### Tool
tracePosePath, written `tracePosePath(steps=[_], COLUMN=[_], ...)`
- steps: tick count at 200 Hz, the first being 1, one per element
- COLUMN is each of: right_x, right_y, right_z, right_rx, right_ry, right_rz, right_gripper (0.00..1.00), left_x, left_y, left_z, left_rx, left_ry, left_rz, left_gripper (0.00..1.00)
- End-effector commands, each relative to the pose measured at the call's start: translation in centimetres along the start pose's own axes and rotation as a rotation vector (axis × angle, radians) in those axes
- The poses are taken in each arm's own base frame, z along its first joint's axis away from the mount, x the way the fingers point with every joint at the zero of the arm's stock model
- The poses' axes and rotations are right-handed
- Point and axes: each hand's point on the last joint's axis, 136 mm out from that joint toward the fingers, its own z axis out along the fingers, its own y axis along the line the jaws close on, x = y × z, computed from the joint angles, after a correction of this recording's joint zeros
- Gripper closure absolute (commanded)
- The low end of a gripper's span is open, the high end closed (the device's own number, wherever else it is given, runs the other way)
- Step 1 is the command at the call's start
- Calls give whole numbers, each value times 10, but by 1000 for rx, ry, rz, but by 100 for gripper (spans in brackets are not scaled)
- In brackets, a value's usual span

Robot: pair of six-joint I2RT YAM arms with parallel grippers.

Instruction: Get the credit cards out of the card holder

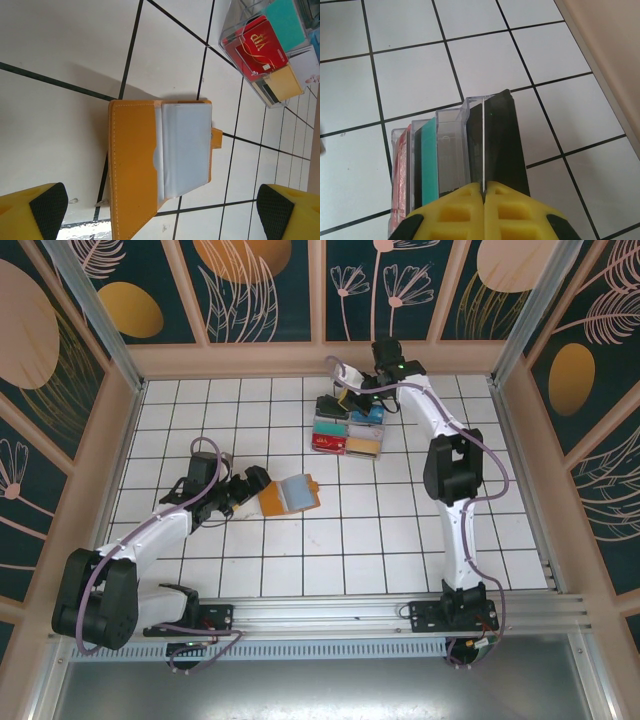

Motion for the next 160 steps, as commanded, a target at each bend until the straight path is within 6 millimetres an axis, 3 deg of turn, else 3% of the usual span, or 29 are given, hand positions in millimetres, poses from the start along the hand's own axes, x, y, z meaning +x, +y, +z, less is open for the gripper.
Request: tracePosePath(steps=[1,54,160], right_x=[1,12,1], right_y=[1,-5,-16], right_z=[2,8,9], right_rx=[-15,14,79], right_ry=[10,55,51], right_rz=[-32,-33,-44], right_gripper=[95,92,81], left_x=[-1,0,0], left_y=[-5,-7,-7], left_z=[-1,-2,-6], left_rx=[30,40,41], left_ry=[-4,3,-7], left_rz=[-3,0,7], left_gripper=[1,1,1])
